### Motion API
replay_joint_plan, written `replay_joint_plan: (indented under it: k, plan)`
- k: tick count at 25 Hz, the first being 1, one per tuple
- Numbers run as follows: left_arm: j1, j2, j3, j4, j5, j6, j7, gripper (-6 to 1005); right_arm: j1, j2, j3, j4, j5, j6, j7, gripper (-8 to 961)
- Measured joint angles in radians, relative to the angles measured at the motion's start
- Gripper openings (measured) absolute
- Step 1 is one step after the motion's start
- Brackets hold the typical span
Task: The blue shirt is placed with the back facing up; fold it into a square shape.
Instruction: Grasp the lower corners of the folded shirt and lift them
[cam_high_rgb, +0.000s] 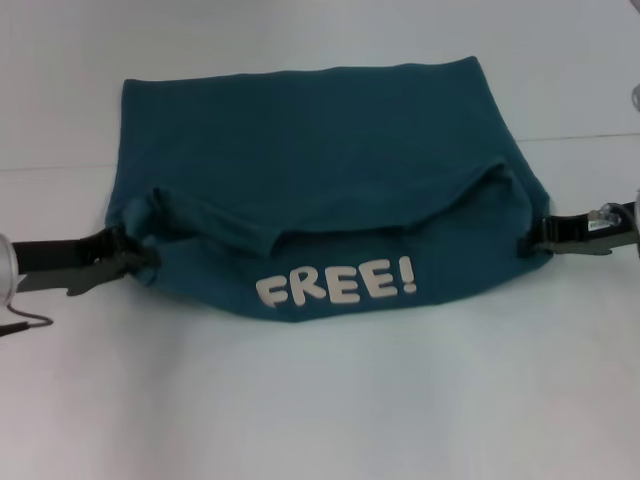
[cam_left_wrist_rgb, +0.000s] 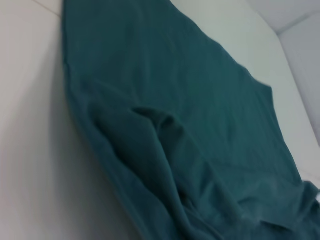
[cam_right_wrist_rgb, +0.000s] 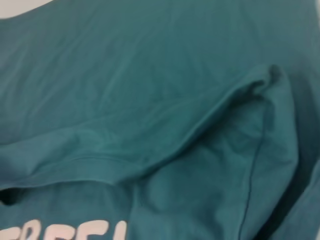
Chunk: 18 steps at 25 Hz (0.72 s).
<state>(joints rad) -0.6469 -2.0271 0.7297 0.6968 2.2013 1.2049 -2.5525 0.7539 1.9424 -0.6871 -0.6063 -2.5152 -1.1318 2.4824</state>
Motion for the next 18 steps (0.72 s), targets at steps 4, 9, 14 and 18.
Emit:
replay_joint_plan:
  k: [4,9,14,18]
  plan:
    - [0.013,0.024,-0.011,0.051,0.062,0.138,-0.005,36,-0.028,-0.021,0.015,-0.084,0.004,-0.187,0.007,44]
    - [0.050,0.028,-0.034,0.122,0.141,0.324,-0.006,36,-0.057,-0.066,0.028,-0.102,-0.004,-0.407,0.003,44]
    - [0.120,0.017,-0.035,0.189,0.178,0.467,0.008,36,-0.094,-0.090,0.015,-0.093,-0.043,-0.526,-0.001,45]
    - [0.163,0.005,-0.042,0.223,0.202,0.568,0.026,36,-0.117,-0.089,0.013,-0.096,-0.043,-0.641,-0.021,45]
